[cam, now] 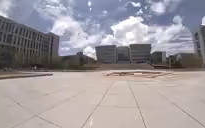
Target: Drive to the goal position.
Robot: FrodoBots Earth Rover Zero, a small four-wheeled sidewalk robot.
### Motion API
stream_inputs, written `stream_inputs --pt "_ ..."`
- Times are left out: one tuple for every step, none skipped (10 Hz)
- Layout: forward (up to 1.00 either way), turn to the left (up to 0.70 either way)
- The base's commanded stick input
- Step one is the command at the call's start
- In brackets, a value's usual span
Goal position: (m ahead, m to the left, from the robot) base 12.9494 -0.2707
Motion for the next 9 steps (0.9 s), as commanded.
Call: stream_inputs --pt "0.7 0.11" --pt "0.7 0.1" --pt "0.7 0.14" --pt "0.7 0.09" --pt "0.7 0.03" --pt "0.7 0.0" --pt "0.7 -0.03" --pt "0.7 -0.11" --pt "0.7 -0.07"
